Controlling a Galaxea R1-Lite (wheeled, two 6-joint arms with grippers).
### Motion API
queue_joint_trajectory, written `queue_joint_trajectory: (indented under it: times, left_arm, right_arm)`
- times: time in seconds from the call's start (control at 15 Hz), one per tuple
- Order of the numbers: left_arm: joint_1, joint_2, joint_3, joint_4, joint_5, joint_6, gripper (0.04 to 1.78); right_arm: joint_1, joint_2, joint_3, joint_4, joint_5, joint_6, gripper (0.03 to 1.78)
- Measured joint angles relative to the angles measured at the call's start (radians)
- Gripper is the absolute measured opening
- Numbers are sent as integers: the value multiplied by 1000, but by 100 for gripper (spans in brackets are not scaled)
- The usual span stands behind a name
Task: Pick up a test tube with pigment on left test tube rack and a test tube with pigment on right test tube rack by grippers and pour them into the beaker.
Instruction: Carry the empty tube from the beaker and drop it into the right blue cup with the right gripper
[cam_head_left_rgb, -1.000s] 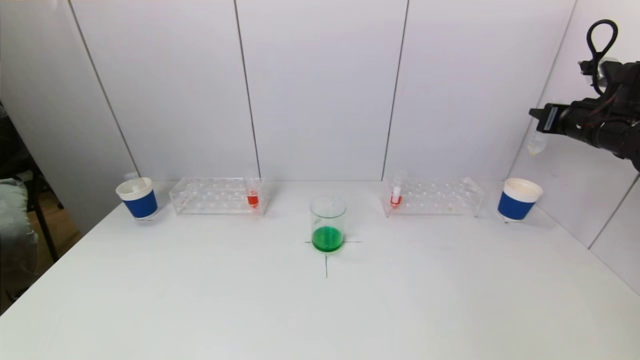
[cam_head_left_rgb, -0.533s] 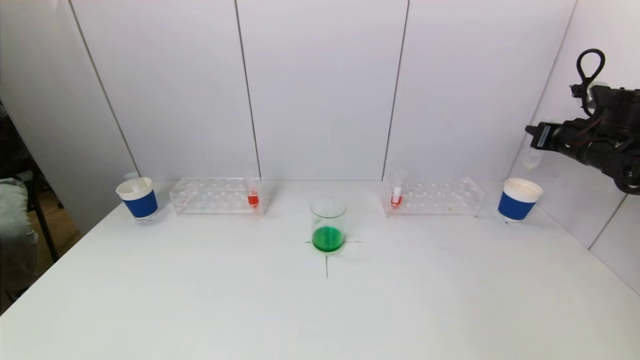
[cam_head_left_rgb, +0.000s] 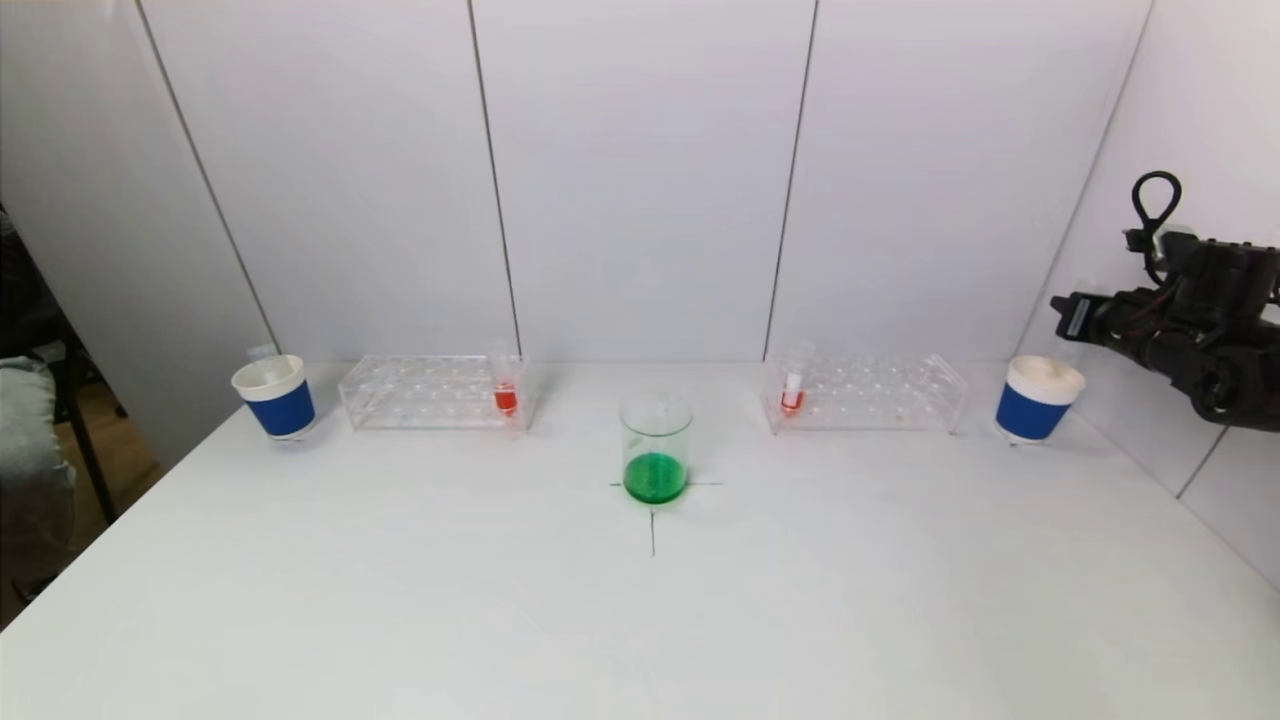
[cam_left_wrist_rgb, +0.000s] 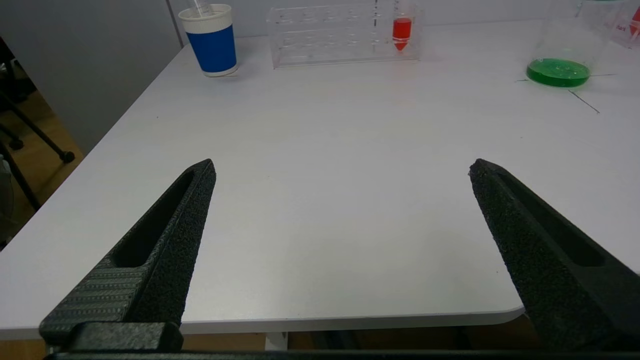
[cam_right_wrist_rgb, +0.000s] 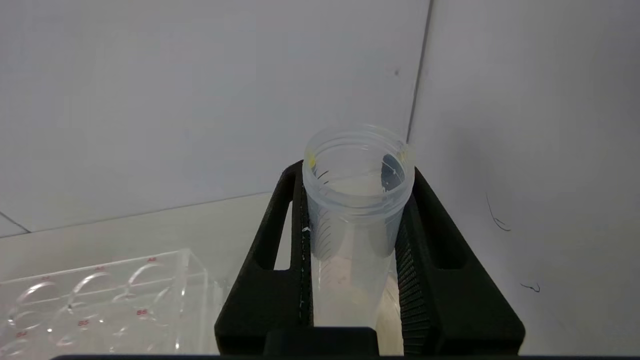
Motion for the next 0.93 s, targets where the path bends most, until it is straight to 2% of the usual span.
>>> queue_joint_trajectory:
  times: [0.53,0.73,0.93]
  left_arm:
    - [0,0,0,0,0,1,177]
    - [0,0,0,0,0,0,177]
    - [0,0,0,0,0,0,177]
  right_arm:
    - [-1,69,32,-27,-1,-5,53]
    - [-1,78,54,-86,-1,-5,53]
    - [-1,80,64,-92,-1,-7,53]
